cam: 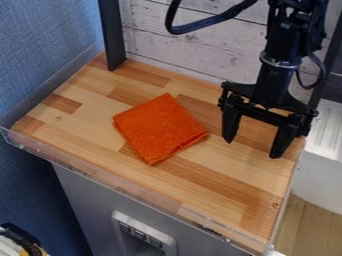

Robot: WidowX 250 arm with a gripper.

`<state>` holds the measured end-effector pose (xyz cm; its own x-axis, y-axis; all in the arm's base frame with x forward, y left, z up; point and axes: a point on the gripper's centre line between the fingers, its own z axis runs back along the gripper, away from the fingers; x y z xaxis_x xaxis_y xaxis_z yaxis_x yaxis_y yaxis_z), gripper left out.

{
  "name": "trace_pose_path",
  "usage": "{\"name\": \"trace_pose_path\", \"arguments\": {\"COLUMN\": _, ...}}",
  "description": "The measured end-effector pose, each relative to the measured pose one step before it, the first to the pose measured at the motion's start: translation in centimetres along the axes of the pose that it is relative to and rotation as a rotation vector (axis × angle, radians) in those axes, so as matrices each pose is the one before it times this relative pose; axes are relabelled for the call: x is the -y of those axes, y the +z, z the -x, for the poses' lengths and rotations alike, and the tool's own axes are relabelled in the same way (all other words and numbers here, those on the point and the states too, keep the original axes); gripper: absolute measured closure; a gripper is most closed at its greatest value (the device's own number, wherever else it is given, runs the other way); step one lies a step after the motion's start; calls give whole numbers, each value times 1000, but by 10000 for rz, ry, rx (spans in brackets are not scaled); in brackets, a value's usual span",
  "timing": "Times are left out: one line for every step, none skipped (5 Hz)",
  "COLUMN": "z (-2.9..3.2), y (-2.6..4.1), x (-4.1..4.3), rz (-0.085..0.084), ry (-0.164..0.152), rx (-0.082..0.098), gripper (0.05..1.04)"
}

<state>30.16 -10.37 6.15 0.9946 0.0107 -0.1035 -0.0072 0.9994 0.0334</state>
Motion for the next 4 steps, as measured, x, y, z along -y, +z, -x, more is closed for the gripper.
{"name": "trace_pose_path", "arguments": {"z": 10, "y": -353, "x": -418, "rz": 13, "ry": -614, "rx": -4, "gripper": 89}}
{"name": "trace_pose_path", "arguments": {"z": -303, "y": -805, "x": -1844, "rz": 71, "ry": -898, "rx": 128, "gripper": 89}}
{"name": "trace_pose_path", "arguments": {"z": -119, "y": -646, "x": -1946, "rz": 45, "ry": -1113, "rx": 367, "gripper": 88}}
{"name": "trace_pose_path", "arguments": {"z": 175, "y": 116, "x": -2105, "rz": 12, "ry": -910, "rx": 546, "gripper": 84}}
